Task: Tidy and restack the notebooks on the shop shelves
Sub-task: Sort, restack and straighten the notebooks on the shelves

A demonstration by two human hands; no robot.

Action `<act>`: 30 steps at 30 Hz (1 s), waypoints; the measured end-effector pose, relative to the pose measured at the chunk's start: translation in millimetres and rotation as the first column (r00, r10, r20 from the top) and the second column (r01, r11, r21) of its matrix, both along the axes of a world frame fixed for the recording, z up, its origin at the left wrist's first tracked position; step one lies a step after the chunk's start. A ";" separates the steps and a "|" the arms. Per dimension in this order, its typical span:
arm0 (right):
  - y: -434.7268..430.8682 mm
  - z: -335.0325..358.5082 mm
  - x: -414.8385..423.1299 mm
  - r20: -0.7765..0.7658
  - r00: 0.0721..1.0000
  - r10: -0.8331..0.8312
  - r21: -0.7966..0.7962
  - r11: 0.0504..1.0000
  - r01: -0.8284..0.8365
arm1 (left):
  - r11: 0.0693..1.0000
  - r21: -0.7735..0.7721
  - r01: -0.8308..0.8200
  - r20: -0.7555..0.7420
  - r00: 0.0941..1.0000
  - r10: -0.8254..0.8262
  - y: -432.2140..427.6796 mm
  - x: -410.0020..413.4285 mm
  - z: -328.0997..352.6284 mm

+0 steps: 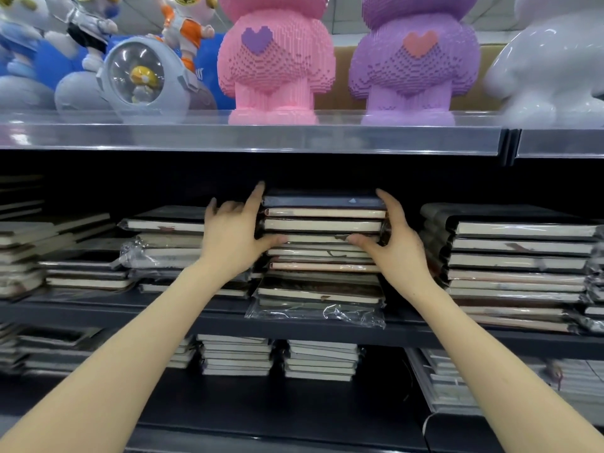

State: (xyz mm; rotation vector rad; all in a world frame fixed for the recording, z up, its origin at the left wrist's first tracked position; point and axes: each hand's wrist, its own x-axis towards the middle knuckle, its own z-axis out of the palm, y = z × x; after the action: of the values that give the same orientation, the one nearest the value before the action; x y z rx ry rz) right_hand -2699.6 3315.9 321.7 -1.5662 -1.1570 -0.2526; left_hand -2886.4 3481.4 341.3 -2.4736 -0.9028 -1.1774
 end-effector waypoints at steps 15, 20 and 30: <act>-32.9 -53.5 -11.0 0.265 0.950 -0.165 -0.221 0.949 0.226 | 0.963 0.062 0.262 0.184 0.945 -0.269 -45.4 -0.9 -97.2; -30.9 -53.8 -12.5 0.207 0.968 -0.139 -0.210 0.960 0.183 | 0.973 0.067 0.220 0.218 0.949 -0.229 -49.9 6.8 -96.7; -15.5 -40.5 -9.3 -0.331 0.931 -0.154 -0.041 0.988 0.149 | 0.961 0.245 0.126 0.198 0.964 -0.177 -30.6 10.9 -74.9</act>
State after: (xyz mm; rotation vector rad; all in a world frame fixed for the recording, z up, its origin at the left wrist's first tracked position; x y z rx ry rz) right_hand -2708.9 3300.5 281.2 -1.6393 -0.7771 -0.0746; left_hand -2875.5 3450.8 266.4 -2.2911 -0.5920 -1.5363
